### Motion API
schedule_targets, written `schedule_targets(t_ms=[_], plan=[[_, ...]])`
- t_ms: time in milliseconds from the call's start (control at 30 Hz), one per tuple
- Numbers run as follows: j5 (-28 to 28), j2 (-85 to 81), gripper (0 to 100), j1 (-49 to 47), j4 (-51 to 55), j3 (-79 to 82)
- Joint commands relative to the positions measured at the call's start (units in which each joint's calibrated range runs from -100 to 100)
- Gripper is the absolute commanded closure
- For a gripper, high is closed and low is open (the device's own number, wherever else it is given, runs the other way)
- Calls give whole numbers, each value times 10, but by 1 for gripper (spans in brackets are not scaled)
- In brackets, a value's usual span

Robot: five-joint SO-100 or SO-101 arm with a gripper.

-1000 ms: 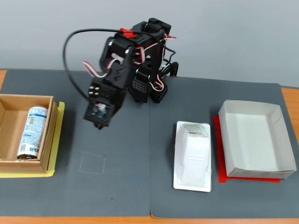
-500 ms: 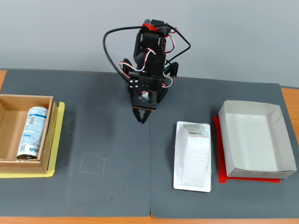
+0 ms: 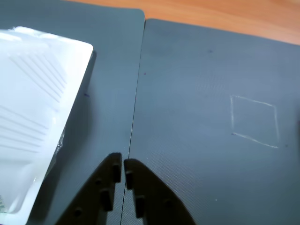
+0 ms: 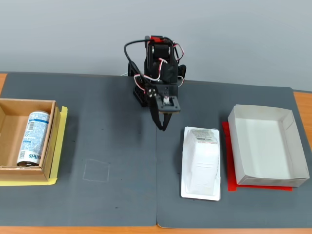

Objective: Pick the can and put it in the brown box

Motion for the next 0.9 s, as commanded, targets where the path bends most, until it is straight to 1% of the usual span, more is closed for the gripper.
schedule_targets(t_ms=[0,67,267,400,533,700,867], plan=[[3,-41,98,5,-11,55],[-1,-39,98,5,-23,75],[-2,-40,99,7,-116,169],[-7,-40,99,5,-124,177],[-30,-40,99,18,-89,167],[-33,-40,99,22,39,131],[-30,-40,99,18,43,129]])
